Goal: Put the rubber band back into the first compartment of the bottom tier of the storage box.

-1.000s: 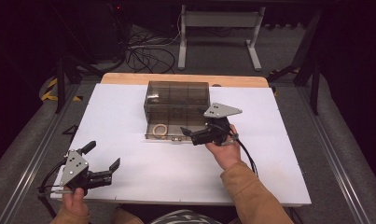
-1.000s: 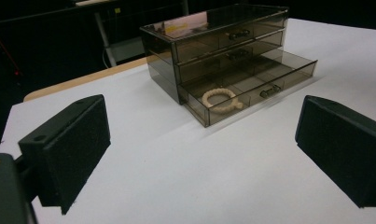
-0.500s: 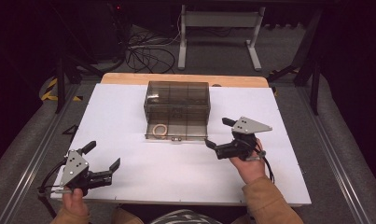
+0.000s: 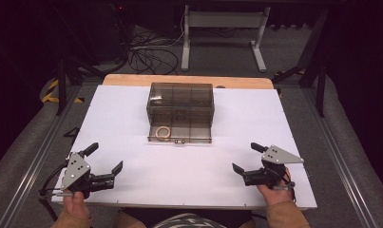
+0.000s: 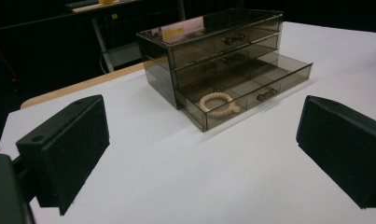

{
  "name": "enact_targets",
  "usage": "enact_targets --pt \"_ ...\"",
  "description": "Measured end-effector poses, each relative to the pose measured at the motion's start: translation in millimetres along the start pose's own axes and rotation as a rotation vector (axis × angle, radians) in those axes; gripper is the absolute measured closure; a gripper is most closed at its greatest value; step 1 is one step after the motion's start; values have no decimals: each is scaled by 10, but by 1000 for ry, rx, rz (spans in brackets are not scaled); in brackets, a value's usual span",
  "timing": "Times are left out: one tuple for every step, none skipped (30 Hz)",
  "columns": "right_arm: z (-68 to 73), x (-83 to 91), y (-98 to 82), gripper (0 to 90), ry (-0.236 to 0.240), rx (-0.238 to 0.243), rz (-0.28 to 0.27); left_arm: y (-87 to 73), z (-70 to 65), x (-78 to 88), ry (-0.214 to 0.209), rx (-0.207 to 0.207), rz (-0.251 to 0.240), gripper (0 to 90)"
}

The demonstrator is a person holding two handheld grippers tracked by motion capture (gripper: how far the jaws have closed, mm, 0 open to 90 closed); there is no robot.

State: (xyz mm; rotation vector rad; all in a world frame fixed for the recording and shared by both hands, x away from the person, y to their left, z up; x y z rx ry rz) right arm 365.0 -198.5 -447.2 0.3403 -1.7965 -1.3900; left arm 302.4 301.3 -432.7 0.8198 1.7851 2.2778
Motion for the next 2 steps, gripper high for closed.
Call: enact_targets --pt "-9 15 -35 5 3 -7 -4 0 -1 -6 -1 2 -2 31" --pt "-17 27 -60 5 11 -16 -9 0 -1 -6 -1 2 -2 31"
Point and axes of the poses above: each handheld gripper's, and its own axes: x roughly backward along the jaws, y roughly out of its top, z roughly to its left, the point moved 2 cm from there along -x, roughly forward along the jaws, and after that the axes turned 7 degrees about z, right-handed, at the moved point
